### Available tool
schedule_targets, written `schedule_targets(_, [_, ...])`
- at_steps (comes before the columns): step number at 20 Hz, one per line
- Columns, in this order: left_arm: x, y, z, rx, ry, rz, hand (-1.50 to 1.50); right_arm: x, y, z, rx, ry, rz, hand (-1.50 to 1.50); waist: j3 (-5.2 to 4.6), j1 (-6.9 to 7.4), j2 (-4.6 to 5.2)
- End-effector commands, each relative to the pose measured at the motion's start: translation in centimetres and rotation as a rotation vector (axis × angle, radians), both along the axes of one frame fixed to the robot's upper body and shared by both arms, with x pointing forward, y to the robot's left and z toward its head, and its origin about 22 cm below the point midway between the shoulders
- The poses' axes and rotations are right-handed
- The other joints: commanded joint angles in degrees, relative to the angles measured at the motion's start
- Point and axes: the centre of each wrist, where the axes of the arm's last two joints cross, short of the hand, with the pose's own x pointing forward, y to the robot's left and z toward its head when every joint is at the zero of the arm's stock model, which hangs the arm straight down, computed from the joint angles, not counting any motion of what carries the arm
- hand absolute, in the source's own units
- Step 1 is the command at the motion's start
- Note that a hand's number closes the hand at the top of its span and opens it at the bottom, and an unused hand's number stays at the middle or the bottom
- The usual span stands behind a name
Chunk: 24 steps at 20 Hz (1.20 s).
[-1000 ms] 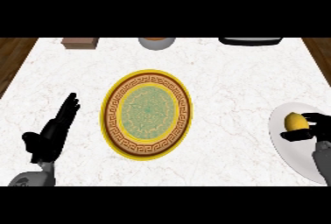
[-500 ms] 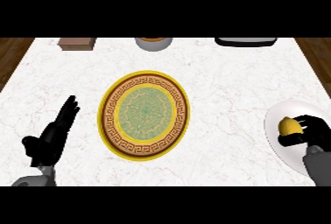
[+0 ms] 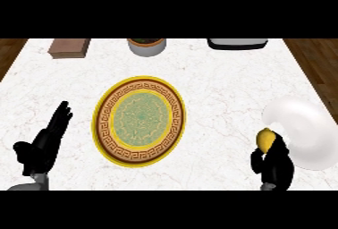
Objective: Pick the lemon from the plate and place it in the plate
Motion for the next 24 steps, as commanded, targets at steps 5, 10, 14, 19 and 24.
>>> schedule_targets(5, [-0.6, -0.1, -0.6, -0.009, 0.027, 0.003, 0.00, -6.1, 9.4, 0.9, -0.023, -0.093, 0.095, 1.50, 1.56, -1.12, 0.96])
schedule_targets(10, [-0.6, 0.7, -0.3, 0.003, 0.014, 0.029, 0.00, -8.1, 11.5, 4.1, -0.116, -0.214, 0.125, 1.50, 1.65, -1.21, 1.01])
schedule_targets(14, [-0.2, 0.8, 0.2, -0.013, 0.007, 0.028, 0.00, -8.7, 12.2, 8.0, -0.217, -0.336, 0.107, 1.50, 1.70, -1.59, 0.92])
schedule_targets(19, [-0.5, -0.1, -0.2, -0.018, 0.004, -0.005, 0.00, -11.5, 14.6, 12.2, -0.259, -0.395, 0.109, 1.50, 1.94, -0.41, 1.44])
schedule_targets(24, [0.5, -0.4, 0.6, -0.010, -0.016, -0.020, 0.00, -12.2, 16.4, 14.7, -0.299, -0.434, 0.088, 1.50, 2.13, 1.56, 2.28])
